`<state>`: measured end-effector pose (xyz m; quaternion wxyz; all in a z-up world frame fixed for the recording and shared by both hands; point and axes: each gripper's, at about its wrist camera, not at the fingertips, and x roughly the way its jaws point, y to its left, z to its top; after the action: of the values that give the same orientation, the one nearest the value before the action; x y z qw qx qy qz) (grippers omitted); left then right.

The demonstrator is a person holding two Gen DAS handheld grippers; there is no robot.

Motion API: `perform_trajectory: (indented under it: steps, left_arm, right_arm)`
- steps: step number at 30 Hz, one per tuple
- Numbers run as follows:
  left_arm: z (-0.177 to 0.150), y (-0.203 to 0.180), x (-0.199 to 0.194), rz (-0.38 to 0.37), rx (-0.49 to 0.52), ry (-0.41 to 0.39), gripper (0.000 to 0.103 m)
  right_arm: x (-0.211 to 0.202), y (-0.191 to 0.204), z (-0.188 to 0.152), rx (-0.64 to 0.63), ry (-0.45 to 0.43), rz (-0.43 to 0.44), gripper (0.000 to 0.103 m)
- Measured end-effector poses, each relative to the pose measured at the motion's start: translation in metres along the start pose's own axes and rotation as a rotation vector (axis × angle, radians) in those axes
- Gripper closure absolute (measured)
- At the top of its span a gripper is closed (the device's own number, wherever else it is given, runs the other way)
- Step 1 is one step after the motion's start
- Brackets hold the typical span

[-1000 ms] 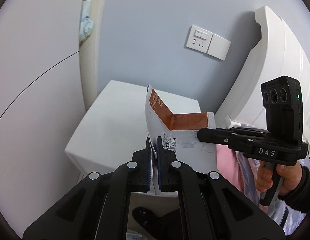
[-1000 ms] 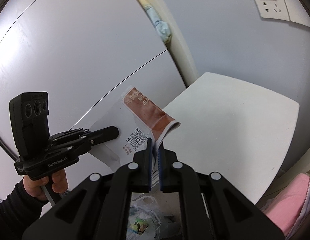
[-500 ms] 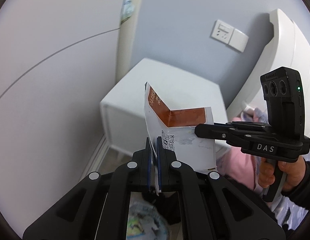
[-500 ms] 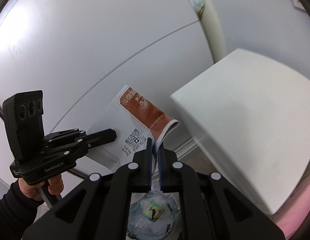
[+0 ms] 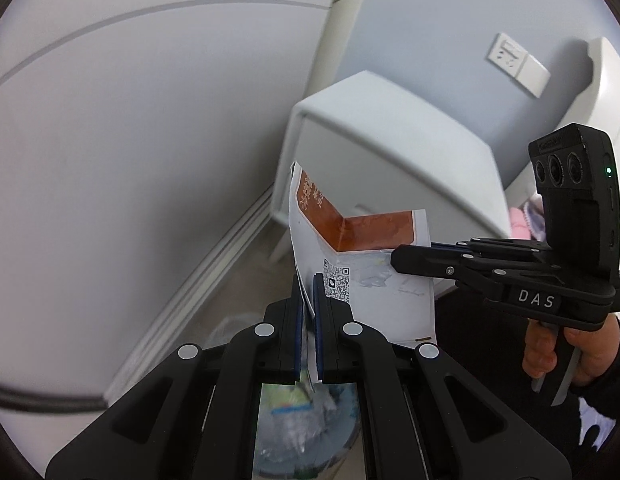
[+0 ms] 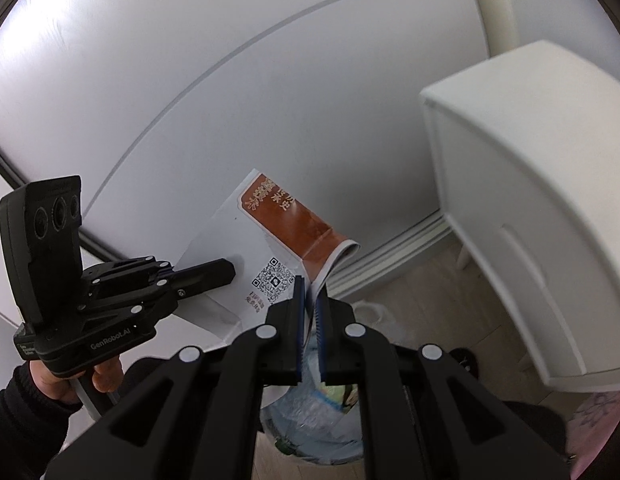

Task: Collect trash
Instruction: 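Lift the paper packet with the right tool and carry it toward the bin, then lower the held paper packet into the bin opening with the right tool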

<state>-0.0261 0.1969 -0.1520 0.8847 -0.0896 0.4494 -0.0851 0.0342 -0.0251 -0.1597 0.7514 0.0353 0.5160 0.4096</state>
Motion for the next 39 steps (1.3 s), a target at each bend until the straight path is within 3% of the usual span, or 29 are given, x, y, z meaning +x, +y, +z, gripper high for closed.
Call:
perform_trajectory:
  steps: [7, 18, 39]
  left_arm:
    - [-0.039, 0.026, 0.004, 0.035, -0.09, 0.037, 0.099]
    - [-0.084, 0.047, 0.028, 0.057, -0.203, 0.117, 0.099]
    - [-0.136, 0.079, 0.099, 0.028, -0.277, 0.266, 0.099]
  right_arm:
    - [0.036, 0.019, -0.035, -0.036, 0.114, 0.024, 0.096]
    - [0.083, 0.01, -0.048, -0.051, 0.251, 0.029, 0.096]
    - [0.168, -0.006, -0.074, -0.058, 0.459, -0.048, 0.096]
